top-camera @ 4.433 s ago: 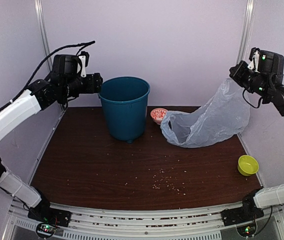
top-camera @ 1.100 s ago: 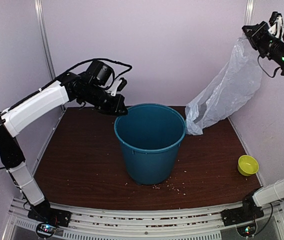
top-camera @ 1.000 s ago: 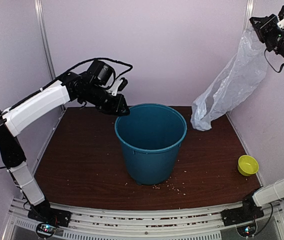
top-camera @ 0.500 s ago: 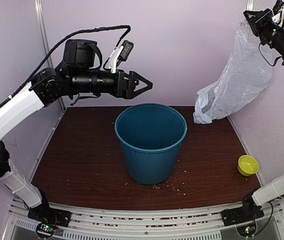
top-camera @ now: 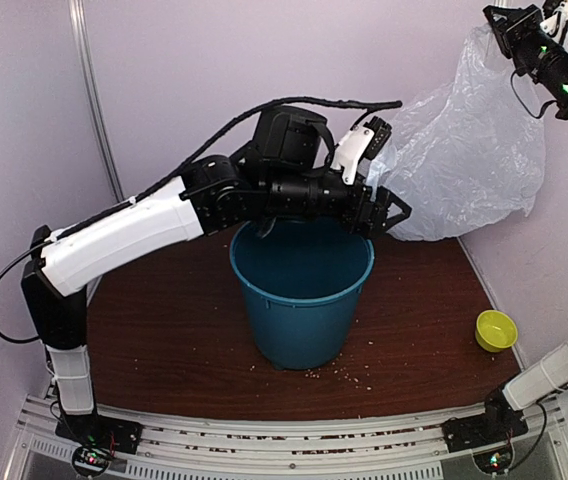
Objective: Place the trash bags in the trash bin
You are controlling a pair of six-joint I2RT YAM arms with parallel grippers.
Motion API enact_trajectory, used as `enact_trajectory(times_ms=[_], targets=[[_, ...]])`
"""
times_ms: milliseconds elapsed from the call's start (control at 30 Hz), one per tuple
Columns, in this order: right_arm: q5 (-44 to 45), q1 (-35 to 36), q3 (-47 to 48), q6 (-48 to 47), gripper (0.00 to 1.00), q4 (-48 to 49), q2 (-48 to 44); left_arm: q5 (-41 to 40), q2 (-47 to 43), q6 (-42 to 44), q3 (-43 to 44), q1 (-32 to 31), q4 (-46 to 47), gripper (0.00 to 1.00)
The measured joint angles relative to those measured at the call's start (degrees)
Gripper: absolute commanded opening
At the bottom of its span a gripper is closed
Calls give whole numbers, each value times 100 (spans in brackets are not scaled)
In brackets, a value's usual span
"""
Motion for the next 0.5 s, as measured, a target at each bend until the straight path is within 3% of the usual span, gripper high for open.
enact_trajectory(times_ms=[167, 367, 500], targets=[[-4, 0, -48, 4, 0, 17, -7, -898, -85, -94, -72, 44, 17, 76], [-2, 0, -256, 4, 0, 35, -94, -1440, -922, -205, -1320, 68, 743, 54], [0, 0, -393, 2, 0, 42, -164, -1451, -1182, -232, -1641, 109, 1226, 38]])
